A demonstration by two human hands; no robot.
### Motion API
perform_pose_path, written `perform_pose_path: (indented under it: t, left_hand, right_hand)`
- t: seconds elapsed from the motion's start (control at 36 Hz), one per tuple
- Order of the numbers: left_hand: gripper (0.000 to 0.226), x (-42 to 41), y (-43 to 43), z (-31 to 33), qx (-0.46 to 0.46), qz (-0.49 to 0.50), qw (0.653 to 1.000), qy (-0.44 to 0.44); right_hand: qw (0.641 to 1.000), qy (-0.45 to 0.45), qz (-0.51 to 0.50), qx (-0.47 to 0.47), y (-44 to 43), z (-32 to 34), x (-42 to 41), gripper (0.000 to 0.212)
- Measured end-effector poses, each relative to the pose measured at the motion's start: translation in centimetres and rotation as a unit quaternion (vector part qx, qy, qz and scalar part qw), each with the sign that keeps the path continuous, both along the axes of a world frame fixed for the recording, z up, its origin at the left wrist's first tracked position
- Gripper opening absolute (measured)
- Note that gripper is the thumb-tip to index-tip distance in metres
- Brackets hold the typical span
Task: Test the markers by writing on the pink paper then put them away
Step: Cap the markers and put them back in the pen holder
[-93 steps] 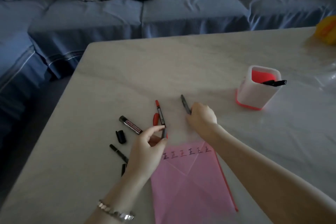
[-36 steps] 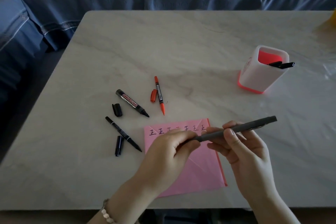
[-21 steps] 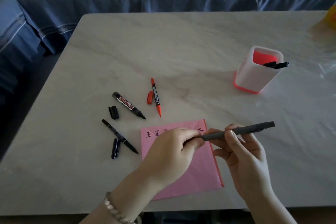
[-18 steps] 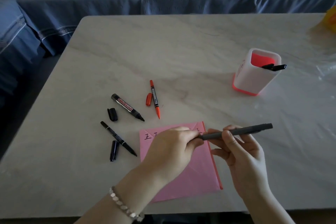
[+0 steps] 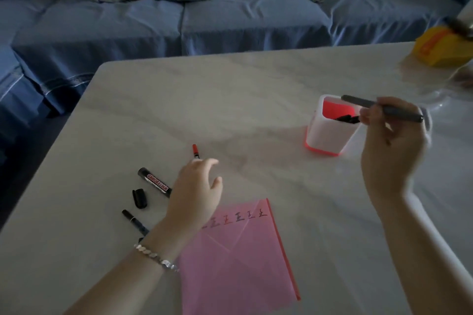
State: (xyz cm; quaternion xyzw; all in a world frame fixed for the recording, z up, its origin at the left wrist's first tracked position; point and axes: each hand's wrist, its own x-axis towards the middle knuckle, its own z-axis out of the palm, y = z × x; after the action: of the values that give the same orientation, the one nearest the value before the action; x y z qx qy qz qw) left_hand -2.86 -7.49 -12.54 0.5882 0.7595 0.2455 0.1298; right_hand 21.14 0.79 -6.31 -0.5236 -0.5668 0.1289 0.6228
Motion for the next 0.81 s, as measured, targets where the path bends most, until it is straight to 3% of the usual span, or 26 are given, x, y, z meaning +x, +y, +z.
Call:
perform_pose_path:
  t: [0.19, 0.31, 0.47, 0.56, 0.69, 0.81]
  left_hand:
    - [0.038, -2.1, 2.1, -0.1, -0.147, 0.072, 0.982, 0.099]
    - [0.046, -2.4, 3.3, -0.2, -0.184, 0.091, 0.974, 0.097]
    - [0.039, -2.1, 4.3, -0.8, -0.194, 0.114, 0.974, 0.033]
    - [0.03, -2.1, 4.6, -1.1, -0.189, 0.129, 0.973, -0.008]
    - [0.023, -1.6, 4.8, -1.1, -0.21, 0.128, 0.969, -0.023]
    - [0.034, -1.6, 4.6, -1.0, -0.203, 0.113, 0.97, -0.066]
  right_hand:
    - [0.968, -0.163, -0.028, -0.188, 5.1, -2.2, -0.4, 0.018]
    - [0.956, -0.189, -0.011, -0.226, 5.2, -2.7, -0.4, 0.026]
    - [0.97, -0.141, 0.01, -0.2, 0.8, -3.0, -0.4, 0.044]
    - [0.97, -0.132, 0.053, -0.196, -2.0, -4.5, -0.4, 0.037]
    - [0.95, -0.07, 0.131, -0.275, -5.0, -7.4, -1.2, 0.032]
    - [0.929, -0.046, 0.169, -0.325, -6.3, -8.2, -2.8, 0.029]
